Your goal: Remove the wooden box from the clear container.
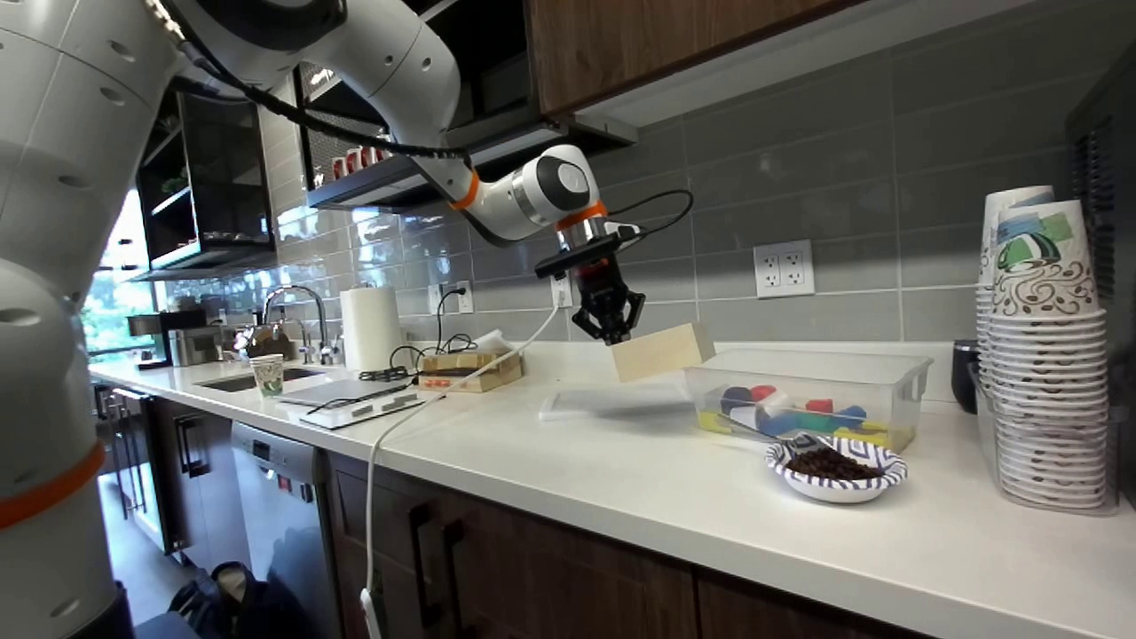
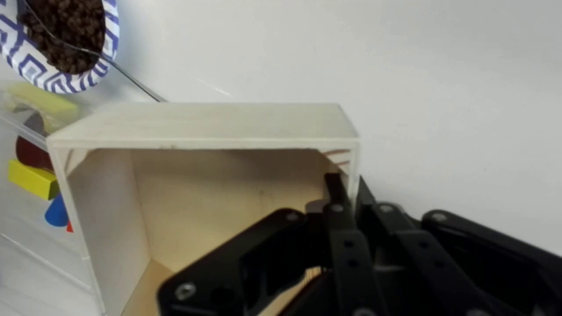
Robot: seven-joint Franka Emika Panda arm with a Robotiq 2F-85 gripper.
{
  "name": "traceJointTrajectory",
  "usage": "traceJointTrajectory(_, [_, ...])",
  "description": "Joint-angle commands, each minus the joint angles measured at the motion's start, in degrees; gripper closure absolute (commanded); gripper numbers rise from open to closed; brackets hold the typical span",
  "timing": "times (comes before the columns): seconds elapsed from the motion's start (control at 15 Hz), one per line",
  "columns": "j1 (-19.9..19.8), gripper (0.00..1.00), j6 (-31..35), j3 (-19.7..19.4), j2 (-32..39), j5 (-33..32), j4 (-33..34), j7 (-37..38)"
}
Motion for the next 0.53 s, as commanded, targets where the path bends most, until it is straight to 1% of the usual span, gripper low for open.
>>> traceJointTrajectory(0.0, [0.5, 0.98, 2.9, 1.1, 0.0, -2.6, -0.7, -6.7])
traceJointTrajectory(0.13, [0.3, 0.98, 3.5, 2.2, 0.9, -2.1, 0.2, -11.8])
traceJointTrajectory(0.47, [-0.6, 0.98, 1.9, 4.6, 4.1, -0.4, 2.8, -25.7])
